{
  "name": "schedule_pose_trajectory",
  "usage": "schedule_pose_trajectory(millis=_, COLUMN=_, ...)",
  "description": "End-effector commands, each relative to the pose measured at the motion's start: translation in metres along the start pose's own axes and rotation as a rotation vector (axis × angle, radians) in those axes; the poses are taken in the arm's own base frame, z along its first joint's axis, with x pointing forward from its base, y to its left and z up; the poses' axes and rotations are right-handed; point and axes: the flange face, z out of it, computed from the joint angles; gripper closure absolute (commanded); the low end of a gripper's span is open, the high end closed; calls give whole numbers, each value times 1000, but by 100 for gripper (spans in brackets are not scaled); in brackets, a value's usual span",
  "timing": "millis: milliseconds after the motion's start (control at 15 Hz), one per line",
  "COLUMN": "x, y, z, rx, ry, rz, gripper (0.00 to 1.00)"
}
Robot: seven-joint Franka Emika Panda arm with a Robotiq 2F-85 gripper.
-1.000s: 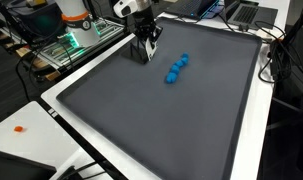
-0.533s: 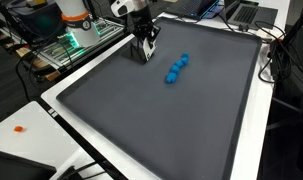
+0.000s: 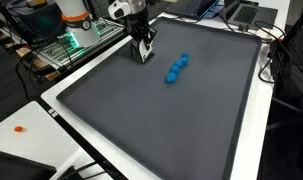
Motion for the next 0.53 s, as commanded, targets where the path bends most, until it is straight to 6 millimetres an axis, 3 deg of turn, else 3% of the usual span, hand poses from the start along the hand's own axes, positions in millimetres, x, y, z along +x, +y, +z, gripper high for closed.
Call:
schedule_pose_trajectory(millis=0, x=3, y=9, z=0, rx=-10, ry=-5, rz=28, gripper=99)
schedule_pose_trajectory(millis=467, x=5, y=5, z=7, rx=-6, ry=-8, rz=29, gripper=99)
